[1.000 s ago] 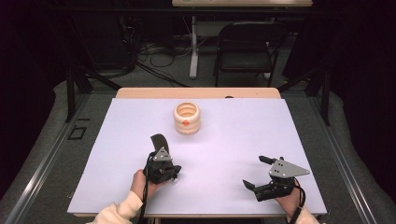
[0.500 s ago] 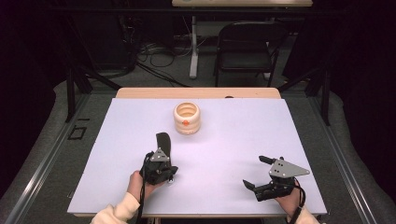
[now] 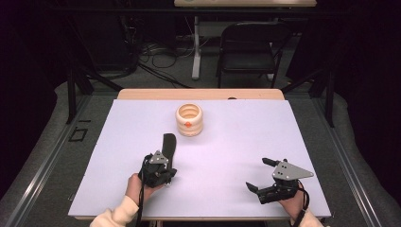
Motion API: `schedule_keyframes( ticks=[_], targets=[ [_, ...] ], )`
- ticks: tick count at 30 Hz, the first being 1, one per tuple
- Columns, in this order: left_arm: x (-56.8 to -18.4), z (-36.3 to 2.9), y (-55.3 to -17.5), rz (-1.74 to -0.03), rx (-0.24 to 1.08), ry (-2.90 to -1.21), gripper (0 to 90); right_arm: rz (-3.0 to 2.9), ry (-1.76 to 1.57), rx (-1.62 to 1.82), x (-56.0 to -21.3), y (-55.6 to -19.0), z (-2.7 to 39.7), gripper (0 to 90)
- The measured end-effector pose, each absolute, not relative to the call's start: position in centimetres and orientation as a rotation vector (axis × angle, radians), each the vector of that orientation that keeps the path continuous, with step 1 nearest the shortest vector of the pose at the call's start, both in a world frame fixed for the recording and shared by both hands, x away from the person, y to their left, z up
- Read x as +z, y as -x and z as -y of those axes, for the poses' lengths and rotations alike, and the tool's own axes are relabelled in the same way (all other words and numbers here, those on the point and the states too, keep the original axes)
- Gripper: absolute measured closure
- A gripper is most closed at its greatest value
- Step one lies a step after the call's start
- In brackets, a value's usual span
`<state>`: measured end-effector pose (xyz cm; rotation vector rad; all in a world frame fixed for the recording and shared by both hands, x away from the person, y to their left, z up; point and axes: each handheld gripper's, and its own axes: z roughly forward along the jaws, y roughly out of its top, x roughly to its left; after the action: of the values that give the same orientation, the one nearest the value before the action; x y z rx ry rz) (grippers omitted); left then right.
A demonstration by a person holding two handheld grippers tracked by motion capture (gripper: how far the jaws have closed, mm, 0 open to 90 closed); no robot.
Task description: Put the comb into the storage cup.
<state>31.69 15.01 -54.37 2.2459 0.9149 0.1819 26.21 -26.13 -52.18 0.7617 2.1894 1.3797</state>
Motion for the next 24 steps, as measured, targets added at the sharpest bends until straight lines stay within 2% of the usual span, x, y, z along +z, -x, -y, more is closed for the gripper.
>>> schedule_keyframes(
  ticks=[24],
  targets=[
    [-54.1, -16.8, -31.5, -0.977, 0.239, -2.269, 89.8, -2.189, -0.767, 1.381, -52.2, -26.2, 26.1, 0.0]
  ],
)
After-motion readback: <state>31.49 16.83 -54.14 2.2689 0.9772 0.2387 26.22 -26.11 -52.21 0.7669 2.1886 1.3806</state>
